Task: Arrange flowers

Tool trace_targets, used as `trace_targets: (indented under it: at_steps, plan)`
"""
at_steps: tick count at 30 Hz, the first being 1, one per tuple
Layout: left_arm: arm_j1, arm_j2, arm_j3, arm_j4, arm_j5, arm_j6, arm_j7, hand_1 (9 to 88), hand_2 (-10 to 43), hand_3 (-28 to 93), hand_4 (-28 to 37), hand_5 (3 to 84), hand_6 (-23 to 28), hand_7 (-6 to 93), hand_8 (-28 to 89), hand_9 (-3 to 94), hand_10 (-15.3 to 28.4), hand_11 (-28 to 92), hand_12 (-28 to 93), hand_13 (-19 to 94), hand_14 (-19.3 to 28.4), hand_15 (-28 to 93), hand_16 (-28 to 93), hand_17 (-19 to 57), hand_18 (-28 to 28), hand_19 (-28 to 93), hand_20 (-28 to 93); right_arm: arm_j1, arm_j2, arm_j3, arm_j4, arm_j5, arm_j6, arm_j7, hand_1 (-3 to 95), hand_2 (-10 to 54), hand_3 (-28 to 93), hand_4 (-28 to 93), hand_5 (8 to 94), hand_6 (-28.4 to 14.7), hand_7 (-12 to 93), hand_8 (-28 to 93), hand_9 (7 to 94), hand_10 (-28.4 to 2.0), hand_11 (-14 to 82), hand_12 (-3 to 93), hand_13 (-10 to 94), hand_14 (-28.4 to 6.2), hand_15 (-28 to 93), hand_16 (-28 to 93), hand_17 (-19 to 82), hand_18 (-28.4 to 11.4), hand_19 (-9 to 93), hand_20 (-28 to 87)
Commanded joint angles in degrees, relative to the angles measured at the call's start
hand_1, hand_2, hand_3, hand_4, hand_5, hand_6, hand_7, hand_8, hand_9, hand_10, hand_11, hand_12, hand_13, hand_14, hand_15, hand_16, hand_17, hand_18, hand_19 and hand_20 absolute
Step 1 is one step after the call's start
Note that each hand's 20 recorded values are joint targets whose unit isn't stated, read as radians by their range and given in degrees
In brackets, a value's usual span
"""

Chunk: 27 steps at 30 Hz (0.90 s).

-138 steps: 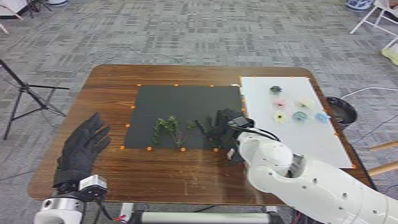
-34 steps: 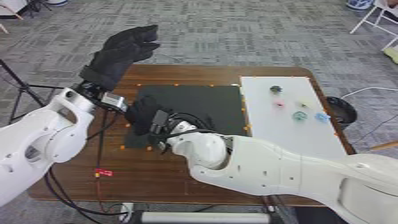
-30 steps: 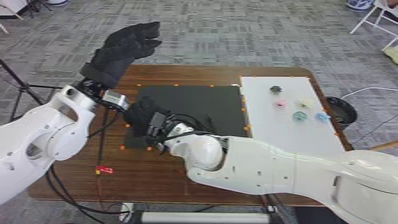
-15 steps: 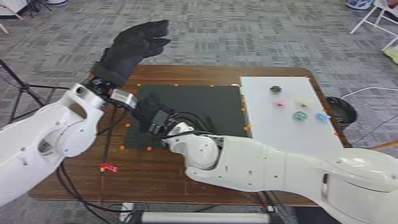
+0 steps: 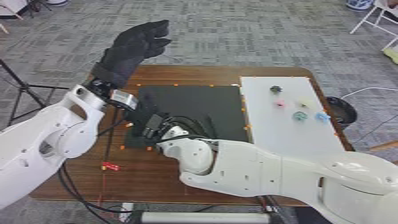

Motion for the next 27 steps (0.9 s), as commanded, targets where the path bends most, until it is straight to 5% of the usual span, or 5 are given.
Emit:
trace_targets:
  at_steps: [1,10,15,20,27]
  plan:
    - [0.00,-1.14,-0.38,-0.16,0.20,-0.98,0.34,25.1,-2.4,68,-25.5,29.2,2.5,18.3,-8,22.2,10.6,19,20,18,13.2,28,6,-9.9,20.0,38,14,-0.63,-0.75,0.97,-0.93,-0.89,-1.50,0.91,37.4,-9.5,81,-28,52.9,0.5,28,-16,58.3,-8.6,28.6,22.7,49,-7.0,67,27,19,-18.8,73,51]
    - [-0.46,-0.06,0.84,-0.26,-0.69,-0.29,1.43,25.1,-2.4,68,-25.5,29.3,2.6,18.2,-8,22.2,10.7,19,20,18,13.2,28,6,-9.9,20.0,38,14,-0.33,1.95,1.85,-4.80,-0.36,-8.34,2.36,35.1,-9.5,86,-28,47.5,0.4,28,-15,53.7,-9.4,29.6,23.8,46,-8.0,69,25,18,-18.8,73,51]
    - [6.89,0.78,-5.87,-2.05,-0.36,0.91,1.30,25.2,-2.3,68,-25.4,29.3,2.6,18.2,-8,22.2,10.6,19,20,18,13.2,28,6,-9.9,20.0,38,14,-1.93,7.48,5.74,-10.97,-1.54,-13.51,1.11,38.1,-9.5,92,-28,41.7,0.5,28,-15,40.9,-13.5,54.4,35.8,42,-10.3,77,32,17,-18.6,75,51]
    - [14.13,1.06,-12.16,-3.57,-0.19,1.90,0.00,25.1,-2.4,68,-25.5,29.2,2.6,18.4,-8,22.2,10.6,19,20,18,13.1,28,6,-9.9,20.0,38,14,-4.58,16.65,9.60,-16.36,0.65,-10.91,-6.56,39.4,-7.8,92,-24,47.4,1.9,35,-17,39.7,-13.8,55.0,53.9,40,-12.2,79,40,17,-18.5,76,52]
    - [17.34,0.94,-14.95,-4.03,-0.02,2.19,-0.99,25.2,-2.4,68,-25.5,29.3,2.6,18.3,-8,22.2,10.5,18,20,18,13.1,28,6,-9.9,20.0,38,14,-5.29,22.80,9.86,-19.00,2.03,-13.86,-10.55,37.0,-3.0,93,-19,55.3,2.9,31,-18,38.6,-14.4,53.9,57.4,37,-13.3,79,42,15,-19.1,74,53]
